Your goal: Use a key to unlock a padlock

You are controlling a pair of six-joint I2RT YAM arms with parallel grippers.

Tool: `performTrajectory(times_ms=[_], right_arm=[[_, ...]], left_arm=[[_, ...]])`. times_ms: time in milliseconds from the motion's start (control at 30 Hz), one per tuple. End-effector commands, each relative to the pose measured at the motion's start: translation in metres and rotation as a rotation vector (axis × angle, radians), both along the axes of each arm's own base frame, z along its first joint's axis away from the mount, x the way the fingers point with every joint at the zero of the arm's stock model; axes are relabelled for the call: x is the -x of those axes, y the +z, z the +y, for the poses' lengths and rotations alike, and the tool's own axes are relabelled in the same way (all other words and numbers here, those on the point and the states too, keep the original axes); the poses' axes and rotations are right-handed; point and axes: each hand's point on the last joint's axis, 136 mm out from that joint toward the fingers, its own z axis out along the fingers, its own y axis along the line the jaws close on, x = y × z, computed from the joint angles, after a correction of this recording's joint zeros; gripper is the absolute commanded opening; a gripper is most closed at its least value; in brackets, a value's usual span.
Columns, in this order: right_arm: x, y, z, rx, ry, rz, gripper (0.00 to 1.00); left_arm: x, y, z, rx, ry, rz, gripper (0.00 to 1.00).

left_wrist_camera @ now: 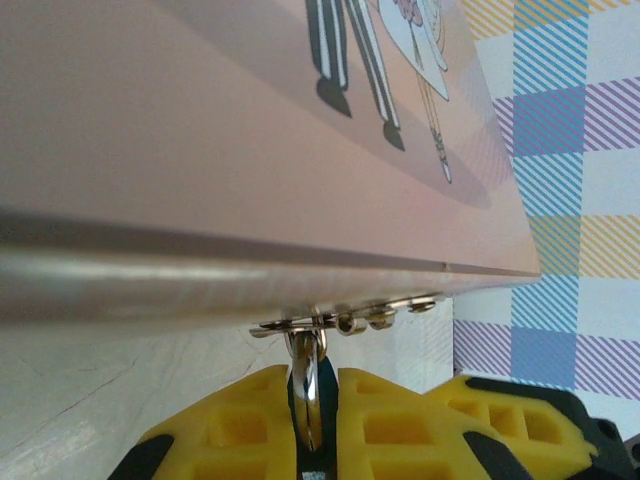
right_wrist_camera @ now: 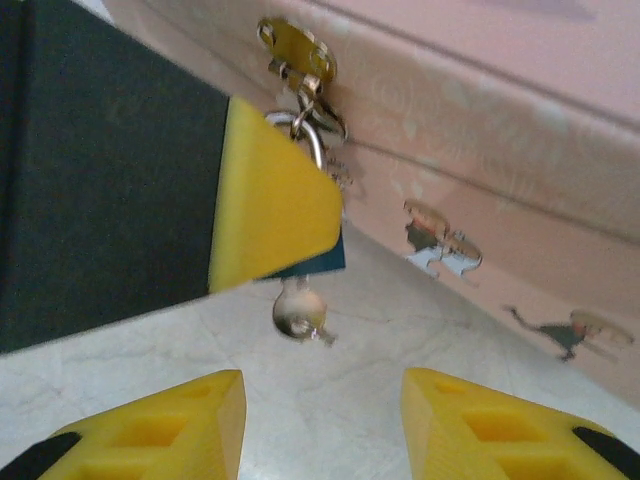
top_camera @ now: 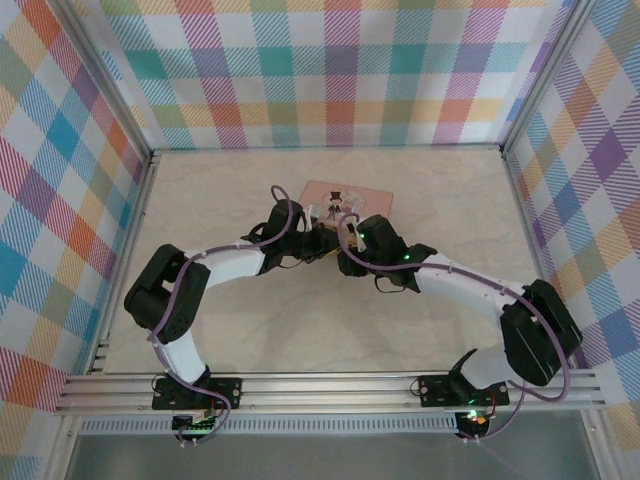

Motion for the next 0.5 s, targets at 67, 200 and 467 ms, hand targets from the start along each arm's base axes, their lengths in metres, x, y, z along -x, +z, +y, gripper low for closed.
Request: performTrajectory(times_ms=[67, 200, 467], right_arm=[[-0.011, 0.005, 0.005, 0.078, 0.051, -0.049, 0.45], [-0.014, 0.005, 0.011, 0.090, 0.073, -0.050, 0.43], [-0.019, 0.000, 0.015, 0.119, 0.094, -0.045, 0.43]], left_arm=[[0.002, 0.045, -0.012, 0.082, -0.046, -0.074, 0.07], [0.001, 0.047, -0.013, 0.085, -0.048, -0.078, 0.07], [0.001, 0.048, -0.014, 0.088, -0.050, -0.079, 0.07]])
